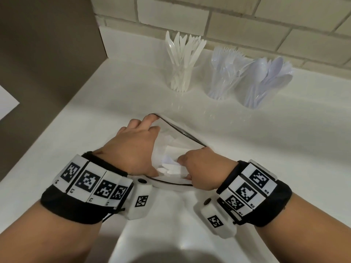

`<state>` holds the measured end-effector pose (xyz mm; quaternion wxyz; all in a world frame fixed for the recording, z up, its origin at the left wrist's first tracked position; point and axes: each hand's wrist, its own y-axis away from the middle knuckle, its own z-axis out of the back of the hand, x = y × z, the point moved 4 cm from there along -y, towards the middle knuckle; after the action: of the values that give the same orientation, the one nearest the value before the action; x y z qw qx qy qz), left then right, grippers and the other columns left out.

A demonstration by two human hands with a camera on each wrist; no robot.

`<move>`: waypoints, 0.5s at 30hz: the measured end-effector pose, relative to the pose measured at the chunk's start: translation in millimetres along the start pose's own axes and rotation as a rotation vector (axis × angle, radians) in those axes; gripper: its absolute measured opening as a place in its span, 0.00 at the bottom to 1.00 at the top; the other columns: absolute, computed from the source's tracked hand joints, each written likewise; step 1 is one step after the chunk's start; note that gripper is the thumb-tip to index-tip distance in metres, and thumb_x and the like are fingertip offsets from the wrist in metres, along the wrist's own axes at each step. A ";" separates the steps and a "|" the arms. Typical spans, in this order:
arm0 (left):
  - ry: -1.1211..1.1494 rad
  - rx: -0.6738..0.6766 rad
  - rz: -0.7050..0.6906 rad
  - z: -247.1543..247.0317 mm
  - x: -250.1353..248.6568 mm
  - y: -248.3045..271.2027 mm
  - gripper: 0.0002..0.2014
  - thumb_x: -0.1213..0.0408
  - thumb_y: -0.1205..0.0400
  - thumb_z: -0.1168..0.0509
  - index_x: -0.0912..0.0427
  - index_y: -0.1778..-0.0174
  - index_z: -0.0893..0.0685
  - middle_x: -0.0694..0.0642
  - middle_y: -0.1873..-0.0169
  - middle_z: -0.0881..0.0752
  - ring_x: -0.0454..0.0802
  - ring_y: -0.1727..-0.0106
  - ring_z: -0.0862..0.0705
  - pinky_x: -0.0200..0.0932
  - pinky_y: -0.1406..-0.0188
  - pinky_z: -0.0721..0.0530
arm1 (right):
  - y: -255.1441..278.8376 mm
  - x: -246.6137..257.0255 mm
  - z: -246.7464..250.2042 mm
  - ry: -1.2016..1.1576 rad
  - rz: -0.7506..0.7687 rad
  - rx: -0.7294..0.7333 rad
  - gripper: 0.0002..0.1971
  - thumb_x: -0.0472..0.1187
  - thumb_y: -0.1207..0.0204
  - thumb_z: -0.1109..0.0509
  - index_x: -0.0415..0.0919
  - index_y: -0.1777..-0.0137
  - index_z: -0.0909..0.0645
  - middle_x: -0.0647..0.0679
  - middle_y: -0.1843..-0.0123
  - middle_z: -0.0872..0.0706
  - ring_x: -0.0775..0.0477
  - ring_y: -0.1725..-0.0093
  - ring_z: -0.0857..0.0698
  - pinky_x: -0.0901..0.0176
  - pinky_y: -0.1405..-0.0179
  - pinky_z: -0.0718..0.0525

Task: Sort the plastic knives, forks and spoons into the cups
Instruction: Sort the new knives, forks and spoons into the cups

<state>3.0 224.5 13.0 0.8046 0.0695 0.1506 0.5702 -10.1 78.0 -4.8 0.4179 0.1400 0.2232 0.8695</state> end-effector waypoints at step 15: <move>0.299 0.166 0.089 1.2 15.5 3.6 0.37 0.57 0.26 0.31 0.42 0.23 0.42 0.38 0.28 0.39 0.43 0.44 0.19 0.37 0.49 0.20 | 18.2 -11.3 12.1 -0.341 0.069 0.029 0.08 0.35 0.23 0.35 0.49 0.49 0.25 0.56 0.58 0.22 0.50 0.55 0.24 0.62 0.64 0.27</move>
<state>4.9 240.4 12.7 0.7385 0.0567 0.3121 0.5949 -10.2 62.3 14.2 0.4177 0.2991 0.1565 0.8435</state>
